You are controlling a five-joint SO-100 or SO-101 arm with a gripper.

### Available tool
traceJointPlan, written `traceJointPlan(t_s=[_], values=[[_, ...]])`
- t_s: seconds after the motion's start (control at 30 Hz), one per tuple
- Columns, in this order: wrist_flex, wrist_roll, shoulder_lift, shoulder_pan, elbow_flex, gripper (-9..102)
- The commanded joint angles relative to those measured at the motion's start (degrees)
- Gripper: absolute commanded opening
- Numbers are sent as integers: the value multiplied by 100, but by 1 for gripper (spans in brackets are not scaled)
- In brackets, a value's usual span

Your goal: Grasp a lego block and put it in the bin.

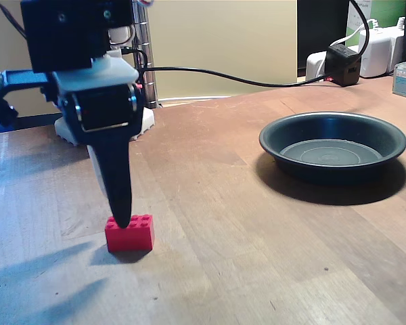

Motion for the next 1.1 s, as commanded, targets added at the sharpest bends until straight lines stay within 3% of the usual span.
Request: traceJointPlan(t_s=[0.0, 0.3, 0.5, 1.07], values=[[-167, 26, -149, -53, -158, 21], [-176, 123, -334, -237, -114, 21], [-176, 519, -343, -457, -88, 11], [-185, 439, -360, -536, -70, 10]])
